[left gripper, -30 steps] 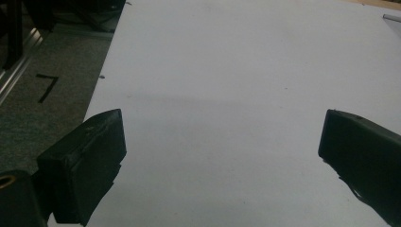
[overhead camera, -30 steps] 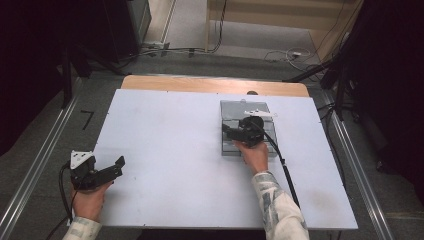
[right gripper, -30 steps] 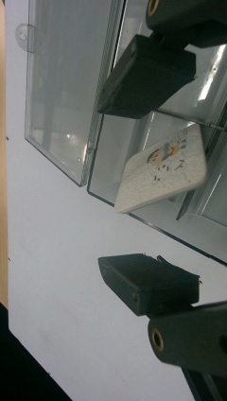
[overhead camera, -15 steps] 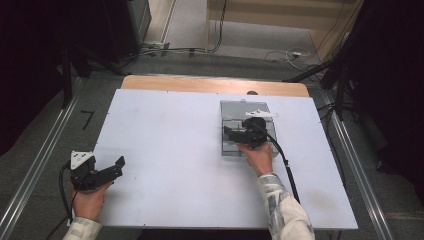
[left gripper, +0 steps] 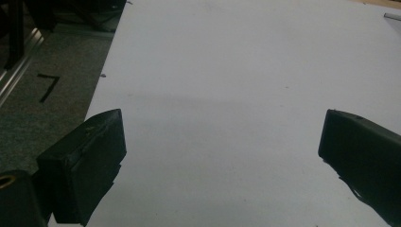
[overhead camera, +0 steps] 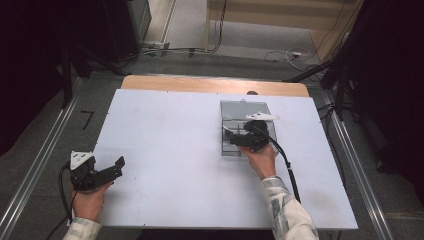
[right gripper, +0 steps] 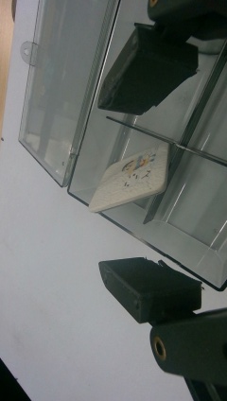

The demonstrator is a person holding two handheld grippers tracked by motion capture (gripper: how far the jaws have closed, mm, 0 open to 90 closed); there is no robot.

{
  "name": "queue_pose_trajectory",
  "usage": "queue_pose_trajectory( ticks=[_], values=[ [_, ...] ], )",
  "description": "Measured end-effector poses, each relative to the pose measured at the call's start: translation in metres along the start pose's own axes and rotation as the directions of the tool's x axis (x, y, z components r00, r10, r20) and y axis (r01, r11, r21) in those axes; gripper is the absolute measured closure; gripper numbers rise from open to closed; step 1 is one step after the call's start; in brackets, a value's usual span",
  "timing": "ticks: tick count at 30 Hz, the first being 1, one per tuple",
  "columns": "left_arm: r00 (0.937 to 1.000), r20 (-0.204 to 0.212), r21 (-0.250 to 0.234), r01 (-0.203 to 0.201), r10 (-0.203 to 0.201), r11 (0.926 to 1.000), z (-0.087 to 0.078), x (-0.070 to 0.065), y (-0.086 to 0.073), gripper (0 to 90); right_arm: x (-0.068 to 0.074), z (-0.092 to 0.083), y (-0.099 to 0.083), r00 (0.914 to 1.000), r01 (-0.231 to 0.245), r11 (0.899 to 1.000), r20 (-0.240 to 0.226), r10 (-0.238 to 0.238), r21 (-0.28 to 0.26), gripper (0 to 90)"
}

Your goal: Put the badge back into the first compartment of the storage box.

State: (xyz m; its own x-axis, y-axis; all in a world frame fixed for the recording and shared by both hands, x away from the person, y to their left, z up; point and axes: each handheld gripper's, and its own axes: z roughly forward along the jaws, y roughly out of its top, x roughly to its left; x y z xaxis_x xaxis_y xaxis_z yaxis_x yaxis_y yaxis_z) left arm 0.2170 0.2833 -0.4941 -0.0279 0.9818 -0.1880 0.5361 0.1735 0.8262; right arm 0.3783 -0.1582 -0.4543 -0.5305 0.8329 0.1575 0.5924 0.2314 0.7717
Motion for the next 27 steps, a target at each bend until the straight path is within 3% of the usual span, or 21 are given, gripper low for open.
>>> queue_pose_trajectory(
  ticks=[27],
  values=[
    [1.0,0.002,0.004,0.002,-0.002,1.0,0.001,-0.001,0.0,1.7,-0.007,-0.022,-0.009,0.9994,0.023,1.0,0.027,-0.023,-0.012,15.9]
  ],
)
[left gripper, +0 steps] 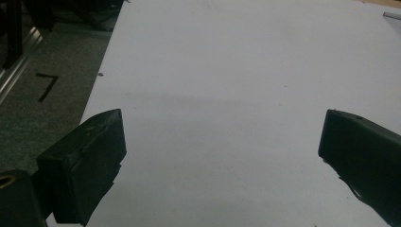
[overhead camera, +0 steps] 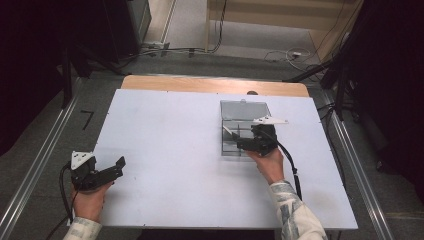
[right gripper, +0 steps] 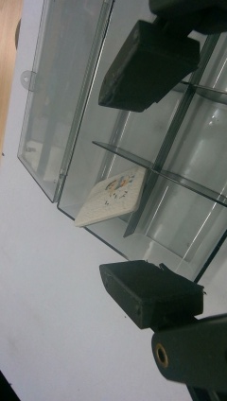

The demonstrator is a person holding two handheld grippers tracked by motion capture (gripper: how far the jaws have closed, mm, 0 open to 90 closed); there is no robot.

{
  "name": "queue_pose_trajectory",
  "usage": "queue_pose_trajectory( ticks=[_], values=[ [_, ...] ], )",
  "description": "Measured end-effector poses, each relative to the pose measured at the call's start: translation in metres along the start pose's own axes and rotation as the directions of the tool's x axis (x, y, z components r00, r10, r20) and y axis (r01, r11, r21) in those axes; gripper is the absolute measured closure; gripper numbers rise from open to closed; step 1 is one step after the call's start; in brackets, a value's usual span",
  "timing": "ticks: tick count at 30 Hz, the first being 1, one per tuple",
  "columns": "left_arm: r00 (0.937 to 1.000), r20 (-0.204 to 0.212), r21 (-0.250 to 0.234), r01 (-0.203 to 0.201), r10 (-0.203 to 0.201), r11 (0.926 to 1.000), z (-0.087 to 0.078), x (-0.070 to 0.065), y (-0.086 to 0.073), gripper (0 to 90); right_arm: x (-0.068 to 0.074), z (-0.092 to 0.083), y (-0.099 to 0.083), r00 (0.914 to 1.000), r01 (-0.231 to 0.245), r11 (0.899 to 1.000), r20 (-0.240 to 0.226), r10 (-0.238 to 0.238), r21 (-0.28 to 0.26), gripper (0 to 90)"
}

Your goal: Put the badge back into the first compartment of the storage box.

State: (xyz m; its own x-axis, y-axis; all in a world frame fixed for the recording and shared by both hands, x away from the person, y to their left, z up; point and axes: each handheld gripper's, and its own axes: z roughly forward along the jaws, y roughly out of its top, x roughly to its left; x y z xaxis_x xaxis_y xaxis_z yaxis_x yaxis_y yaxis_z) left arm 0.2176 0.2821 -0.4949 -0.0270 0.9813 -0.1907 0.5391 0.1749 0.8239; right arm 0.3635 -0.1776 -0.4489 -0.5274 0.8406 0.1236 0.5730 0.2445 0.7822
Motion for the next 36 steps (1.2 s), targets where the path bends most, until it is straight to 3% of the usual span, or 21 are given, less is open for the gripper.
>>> queue_pose_trajectory(
  ticks=[9,36],
  values=[
    [1.0,0.0,0.0,0.001,-0.001,1.0,0.0,0.0,0.0,1.7,0.001,-0.005,-0.001,1.0,0.006,1.0,0.0,-0.006,-0.01,15.9],
    [1.0,0.002,0.001,-0.001,0.001,1.0,0.0,-0.001,0.0,1.7,-0.013,-0.022,-0.011,0.9998,-0.011,1.0,0.016,0.011,-0.021,15.9]
  ],
)
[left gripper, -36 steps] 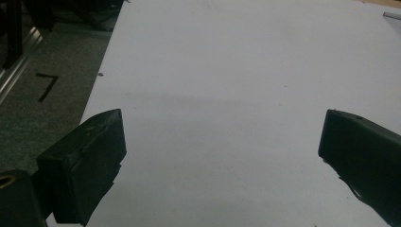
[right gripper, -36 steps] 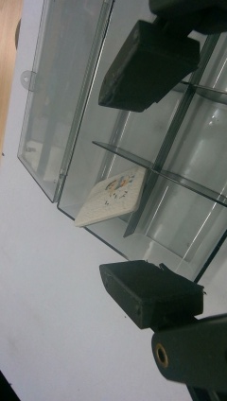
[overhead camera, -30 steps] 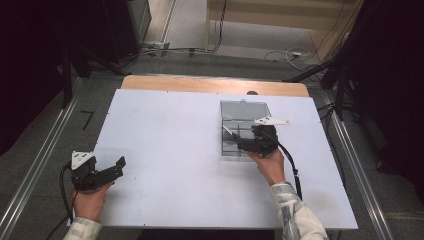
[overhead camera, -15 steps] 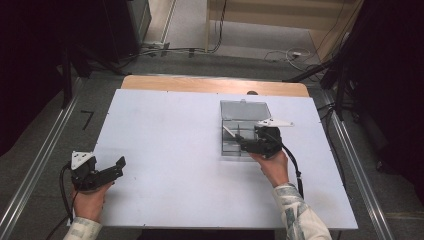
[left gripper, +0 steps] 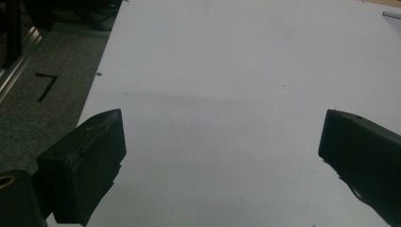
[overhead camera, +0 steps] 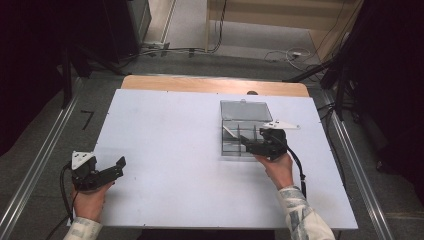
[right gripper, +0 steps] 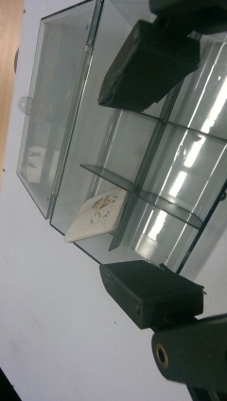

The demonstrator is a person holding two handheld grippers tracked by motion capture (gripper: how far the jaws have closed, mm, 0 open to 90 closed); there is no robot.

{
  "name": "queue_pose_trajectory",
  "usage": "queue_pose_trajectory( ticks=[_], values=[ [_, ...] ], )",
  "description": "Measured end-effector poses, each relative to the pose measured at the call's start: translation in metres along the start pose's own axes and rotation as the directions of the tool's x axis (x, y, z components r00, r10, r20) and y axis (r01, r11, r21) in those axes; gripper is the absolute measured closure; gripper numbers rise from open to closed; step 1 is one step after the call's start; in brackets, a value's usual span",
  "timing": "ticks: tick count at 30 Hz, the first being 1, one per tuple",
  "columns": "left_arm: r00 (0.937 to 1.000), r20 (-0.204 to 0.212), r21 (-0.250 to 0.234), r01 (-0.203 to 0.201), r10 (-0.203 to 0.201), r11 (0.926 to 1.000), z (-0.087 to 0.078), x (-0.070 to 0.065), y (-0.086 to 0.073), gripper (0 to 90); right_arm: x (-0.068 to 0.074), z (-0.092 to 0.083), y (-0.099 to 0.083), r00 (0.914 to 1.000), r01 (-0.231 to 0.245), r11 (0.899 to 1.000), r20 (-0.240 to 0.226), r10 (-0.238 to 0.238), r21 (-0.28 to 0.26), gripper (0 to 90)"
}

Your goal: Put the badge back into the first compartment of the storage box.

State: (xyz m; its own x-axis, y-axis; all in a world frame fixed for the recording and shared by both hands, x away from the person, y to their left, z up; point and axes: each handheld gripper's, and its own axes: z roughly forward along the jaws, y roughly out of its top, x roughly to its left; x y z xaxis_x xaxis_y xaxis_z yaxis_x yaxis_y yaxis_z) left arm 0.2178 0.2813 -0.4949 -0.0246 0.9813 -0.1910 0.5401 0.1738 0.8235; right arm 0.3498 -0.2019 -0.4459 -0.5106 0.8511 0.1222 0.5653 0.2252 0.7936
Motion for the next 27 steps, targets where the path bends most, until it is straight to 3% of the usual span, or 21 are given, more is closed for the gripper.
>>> queue_pose_trajectory(
  ticks=[27],
  values=[
    [1.0,-0.001,0.001,-0.001,0.001,1.0,0.001,-0.001,0.0,1.7,-0.019,-0.012,-0.019,0.9993,-0.031,0.999,0.02,0.031,0.011,15.9]
  ],
)
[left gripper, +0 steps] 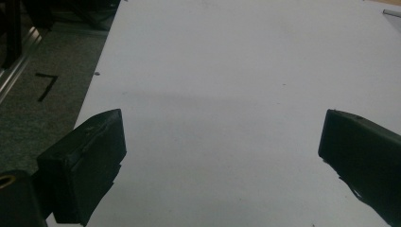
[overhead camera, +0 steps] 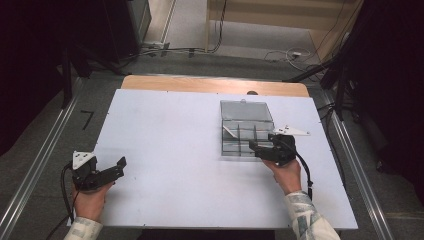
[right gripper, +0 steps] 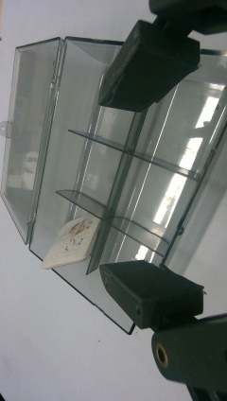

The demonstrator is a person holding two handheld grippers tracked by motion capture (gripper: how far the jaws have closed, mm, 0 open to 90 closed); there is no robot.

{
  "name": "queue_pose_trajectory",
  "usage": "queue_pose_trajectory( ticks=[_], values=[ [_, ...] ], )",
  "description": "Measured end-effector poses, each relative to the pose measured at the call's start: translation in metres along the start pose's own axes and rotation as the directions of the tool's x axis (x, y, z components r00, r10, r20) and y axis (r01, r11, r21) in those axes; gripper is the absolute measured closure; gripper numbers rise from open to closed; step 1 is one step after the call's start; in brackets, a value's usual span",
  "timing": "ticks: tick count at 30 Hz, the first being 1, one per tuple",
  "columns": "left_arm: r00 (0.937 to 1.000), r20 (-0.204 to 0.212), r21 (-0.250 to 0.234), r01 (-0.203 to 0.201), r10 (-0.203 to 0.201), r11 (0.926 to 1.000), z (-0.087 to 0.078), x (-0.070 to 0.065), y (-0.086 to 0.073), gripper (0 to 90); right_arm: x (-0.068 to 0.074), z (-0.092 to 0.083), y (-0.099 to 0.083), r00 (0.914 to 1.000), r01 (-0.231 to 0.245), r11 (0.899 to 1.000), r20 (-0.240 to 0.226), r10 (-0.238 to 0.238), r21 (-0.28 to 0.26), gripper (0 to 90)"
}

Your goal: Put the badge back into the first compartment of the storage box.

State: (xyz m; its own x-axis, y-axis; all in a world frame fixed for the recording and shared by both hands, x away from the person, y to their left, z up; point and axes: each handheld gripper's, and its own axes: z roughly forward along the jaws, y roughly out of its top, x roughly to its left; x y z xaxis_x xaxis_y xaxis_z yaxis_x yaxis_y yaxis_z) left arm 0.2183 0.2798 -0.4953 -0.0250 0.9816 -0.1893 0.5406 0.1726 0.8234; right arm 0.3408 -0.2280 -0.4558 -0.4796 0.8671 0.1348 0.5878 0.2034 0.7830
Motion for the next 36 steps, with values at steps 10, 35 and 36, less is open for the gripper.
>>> queue_pose_trajectory(
  ticks=[10,35,36],
  values=[
    [1.0,0.001,0.002,-0.003,0.003,1.0,0.0,0.0,0.0,1.7,-0.005,-0.004,-0.005,1.0,-0.003,1.0,0.004,0.003,-0.008,15.9],
    [1.0,0.001,0.002,0.0,0.0,1.0,0.0,0.0,0.0,1.7,-0.018,-0.019,-0.018,0.9996,-0.024,0.999,0.013,0.024,-0.026,15.8],
    [1.0,0.001,0.002,0.0,0.0,1.0,0.0,0.0,0.0,1.7,-0.019,-0.019,-0.019,0.9996,-0.024,0.999,0.012,0.024,-0.028,15.8]
  ],
)
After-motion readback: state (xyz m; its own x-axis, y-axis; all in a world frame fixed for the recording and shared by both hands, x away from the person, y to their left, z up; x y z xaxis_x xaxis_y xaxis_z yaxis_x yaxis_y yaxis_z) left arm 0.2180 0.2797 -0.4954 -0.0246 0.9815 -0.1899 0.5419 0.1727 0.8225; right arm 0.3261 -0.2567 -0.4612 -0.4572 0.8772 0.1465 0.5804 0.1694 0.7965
